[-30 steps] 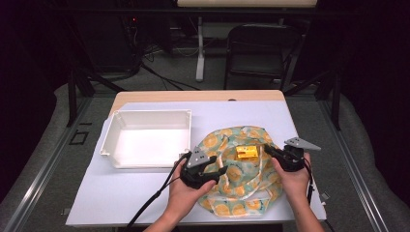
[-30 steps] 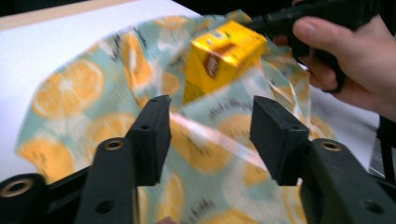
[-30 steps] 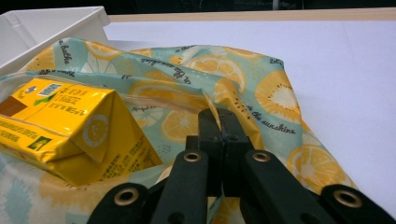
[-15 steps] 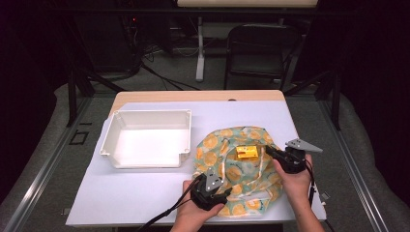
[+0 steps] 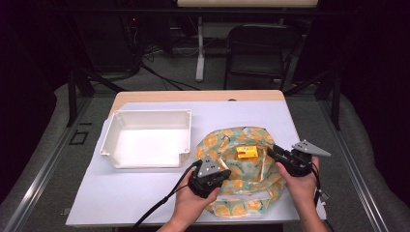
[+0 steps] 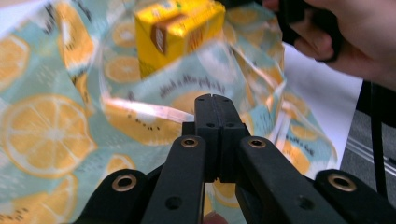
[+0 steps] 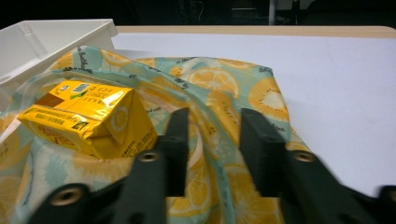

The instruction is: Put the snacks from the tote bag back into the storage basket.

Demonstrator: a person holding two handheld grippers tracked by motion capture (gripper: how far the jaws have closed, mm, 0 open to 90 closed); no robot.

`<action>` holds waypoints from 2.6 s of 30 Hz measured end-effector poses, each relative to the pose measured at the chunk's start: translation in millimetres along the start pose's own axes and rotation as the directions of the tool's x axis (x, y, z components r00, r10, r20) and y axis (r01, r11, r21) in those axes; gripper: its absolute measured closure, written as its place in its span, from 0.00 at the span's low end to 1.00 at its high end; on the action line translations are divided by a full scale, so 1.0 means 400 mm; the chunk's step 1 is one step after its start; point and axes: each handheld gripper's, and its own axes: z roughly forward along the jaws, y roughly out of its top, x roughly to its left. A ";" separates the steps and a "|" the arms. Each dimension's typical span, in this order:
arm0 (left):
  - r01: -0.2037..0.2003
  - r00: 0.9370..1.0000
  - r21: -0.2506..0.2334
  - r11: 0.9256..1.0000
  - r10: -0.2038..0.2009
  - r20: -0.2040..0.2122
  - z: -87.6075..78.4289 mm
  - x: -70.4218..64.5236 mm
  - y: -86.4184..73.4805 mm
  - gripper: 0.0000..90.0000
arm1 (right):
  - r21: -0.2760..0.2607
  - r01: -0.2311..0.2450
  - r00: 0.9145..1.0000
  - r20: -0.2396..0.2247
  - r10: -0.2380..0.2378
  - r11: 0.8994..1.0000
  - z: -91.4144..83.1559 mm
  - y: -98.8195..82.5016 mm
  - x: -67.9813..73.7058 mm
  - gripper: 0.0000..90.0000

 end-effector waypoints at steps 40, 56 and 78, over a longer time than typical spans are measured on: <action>0.096 0.995 -0.119 0.988 -0.098 -0.012 0.011 0.090 0.099 1.00 | 0.147 0.228 0.960 -0.199 -0.197 0.963 -0.038 -0.109 0.169 1.00; -0.009 0.992 -0.123 0.992 0.024 0.125 -0.010 0.034 0.049 0.37 | -0.061 0.107 0.989 -0.097 -0.113 0.992 -0.098 0.004 0.126 1.00; -0.001 0.990 -0.007 1.000 0.000 -0.138 0.061 0.113 0.077 1.00 | -0.082 0.143 0.987 -0.061 -0.148 0.986 -0.031 0.096 0.100 1.00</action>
